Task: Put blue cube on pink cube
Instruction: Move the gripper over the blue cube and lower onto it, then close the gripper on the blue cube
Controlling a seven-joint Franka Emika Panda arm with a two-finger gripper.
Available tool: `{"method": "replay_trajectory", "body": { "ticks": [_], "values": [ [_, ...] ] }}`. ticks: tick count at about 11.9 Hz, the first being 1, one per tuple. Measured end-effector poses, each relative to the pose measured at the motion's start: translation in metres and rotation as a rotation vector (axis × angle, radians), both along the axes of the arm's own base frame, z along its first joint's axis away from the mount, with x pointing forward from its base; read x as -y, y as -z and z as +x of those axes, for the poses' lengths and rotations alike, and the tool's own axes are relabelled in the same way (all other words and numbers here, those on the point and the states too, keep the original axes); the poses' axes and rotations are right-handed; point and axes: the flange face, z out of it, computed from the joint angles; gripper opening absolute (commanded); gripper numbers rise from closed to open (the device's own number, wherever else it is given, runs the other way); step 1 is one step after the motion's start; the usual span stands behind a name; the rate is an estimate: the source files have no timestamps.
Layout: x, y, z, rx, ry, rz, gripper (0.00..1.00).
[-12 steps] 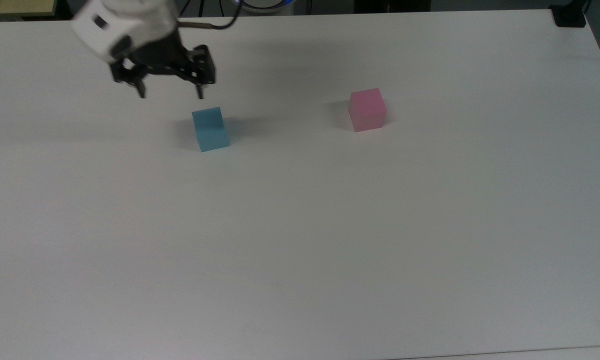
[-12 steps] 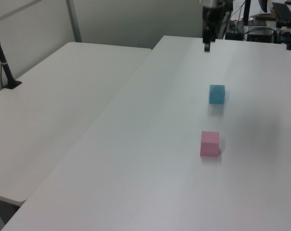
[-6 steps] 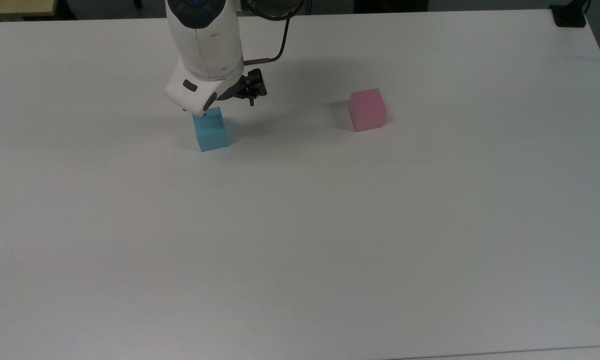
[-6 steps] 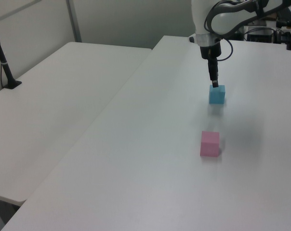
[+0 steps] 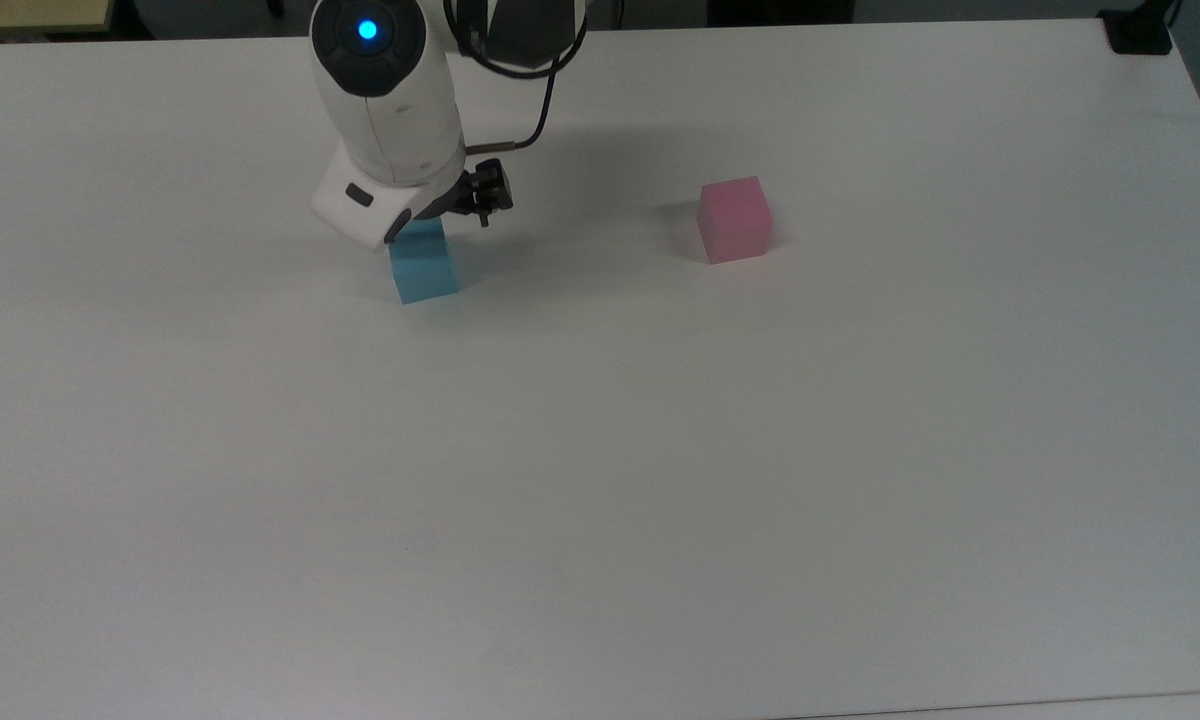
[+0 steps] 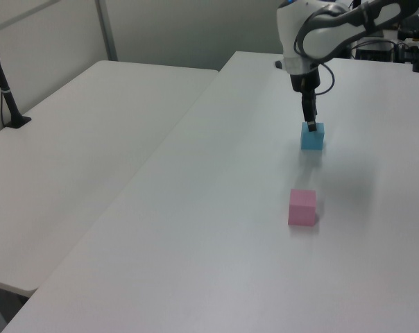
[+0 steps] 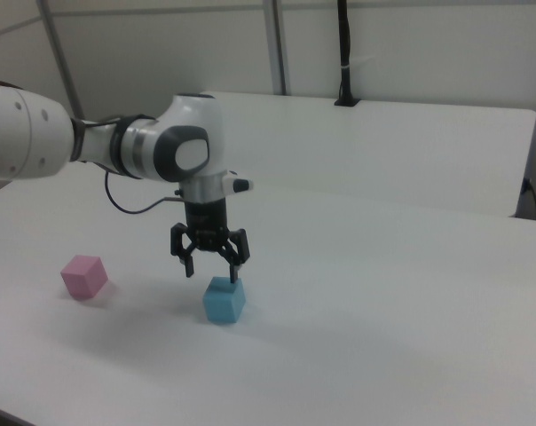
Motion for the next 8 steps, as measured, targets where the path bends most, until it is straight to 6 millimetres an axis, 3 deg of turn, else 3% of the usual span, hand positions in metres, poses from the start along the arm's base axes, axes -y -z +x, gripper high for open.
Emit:
{"method": "replay_trajectory", "body": {
  "ticks": [4, 5, 7, 8],
  "values": [
    [0.014, 0.030, 0.002, -0.022, 0.000, -0.021, 1.00],
    [0.013, 0.038, 0.004, -0.023, -0.004, -0.024, 0.87],
    [0.012, 0.046, 0.005, -0.026, -0.007, -0.025, 0.40],
    [0.012, 0.046, 0.005, -0.027, -0.007, -0.025, 0.24]
  ]
}}
